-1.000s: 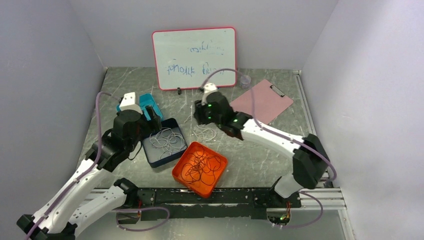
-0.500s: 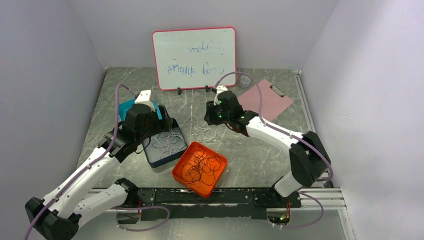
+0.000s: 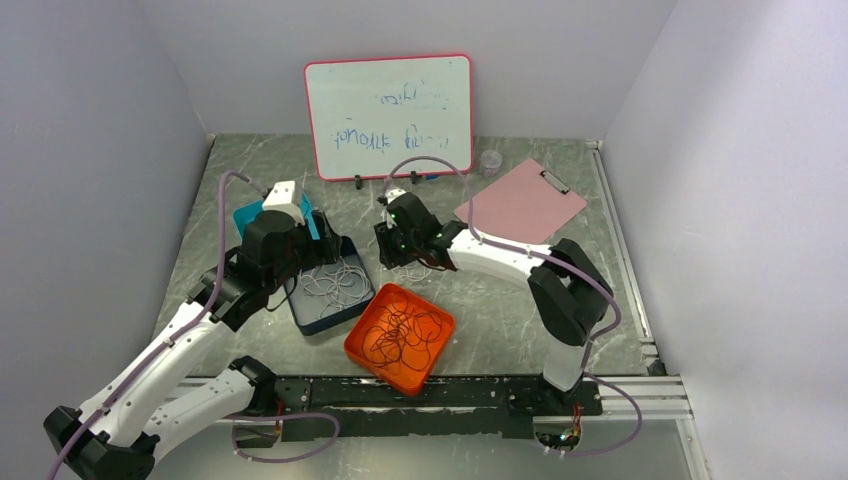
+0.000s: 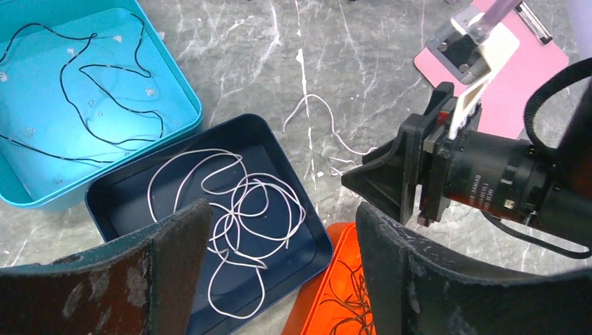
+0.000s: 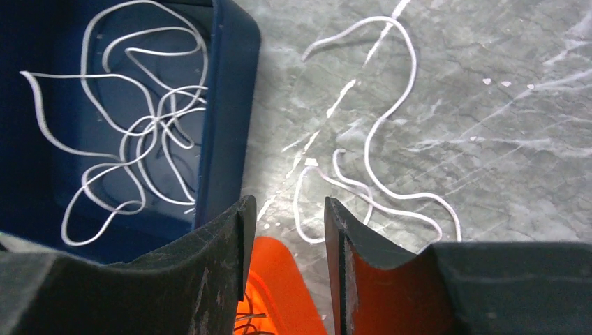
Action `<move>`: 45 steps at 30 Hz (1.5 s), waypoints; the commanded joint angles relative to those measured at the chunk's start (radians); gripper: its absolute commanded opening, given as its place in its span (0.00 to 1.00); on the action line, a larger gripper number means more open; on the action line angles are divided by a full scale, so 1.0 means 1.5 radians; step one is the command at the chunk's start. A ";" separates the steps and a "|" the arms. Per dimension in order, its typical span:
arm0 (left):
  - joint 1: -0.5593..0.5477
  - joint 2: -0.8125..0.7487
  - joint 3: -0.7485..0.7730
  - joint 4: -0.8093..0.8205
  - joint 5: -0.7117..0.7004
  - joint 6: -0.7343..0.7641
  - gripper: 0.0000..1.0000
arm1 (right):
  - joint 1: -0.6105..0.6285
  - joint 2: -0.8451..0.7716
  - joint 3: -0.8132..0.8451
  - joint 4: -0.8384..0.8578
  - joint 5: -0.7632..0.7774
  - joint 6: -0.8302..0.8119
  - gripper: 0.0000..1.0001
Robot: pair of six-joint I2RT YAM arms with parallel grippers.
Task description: Untangle the cables
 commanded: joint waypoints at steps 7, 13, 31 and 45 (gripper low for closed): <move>0.003 -0.003 0.001 0.005 -0.010 0.011 0.80 | 0.006 0.055 0.031 -0.031 0.014 -0.016 0.43; 0.003 -0.001 -0.002 0.007 -0.008 0.008 0.79 | 0.008 0.078 0.036 -0.020 0.001 -0.020 0.35; 0.003 -0.002 -0.015 0.039 0.024 0.004 0.81 | -0.036 -0.100 -0.017 0.017 0.060 0.009 0.00; 0.003 0.074 -0.030 0.189 0.163 0.008 0.82 | -0.123 -0.255 -0.036 0.011 -0.020 0.044 0.00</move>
